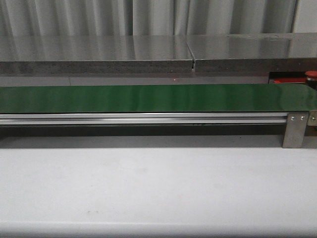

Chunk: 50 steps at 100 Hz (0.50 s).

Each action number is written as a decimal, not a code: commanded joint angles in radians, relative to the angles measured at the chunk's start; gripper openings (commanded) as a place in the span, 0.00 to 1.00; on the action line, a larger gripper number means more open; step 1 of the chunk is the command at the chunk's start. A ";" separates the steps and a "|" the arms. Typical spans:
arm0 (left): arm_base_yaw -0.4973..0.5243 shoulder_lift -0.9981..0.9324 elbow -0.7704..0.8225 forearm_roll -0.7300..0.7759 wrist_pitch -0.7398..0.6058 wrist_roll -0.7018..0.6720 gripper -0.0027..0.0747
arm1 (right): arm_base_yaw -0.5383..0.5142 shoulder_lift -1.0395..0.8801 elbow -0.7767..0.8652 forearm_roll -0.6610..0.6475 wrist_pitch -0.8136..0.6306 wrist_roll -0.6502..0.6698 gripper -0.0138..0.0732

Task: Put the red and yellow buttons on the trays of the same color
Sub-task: 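Move the left gripper down over the next red button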

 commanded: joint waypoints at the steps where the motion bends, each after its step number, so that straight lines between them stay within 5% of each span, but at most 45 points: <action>1: 0.035 0.041 -0.067 -0.014 -0.114 -0.014 0.81 | 0.001 -0.009 -0.035 0.011 -0.059 -0.008 0.02; 50: 0.476 0.656 -0.634 -0.090 0.263 -0.039 0.81 | 0.001 -0.009 -0.035 0.011 -0.059 -0.008 0.02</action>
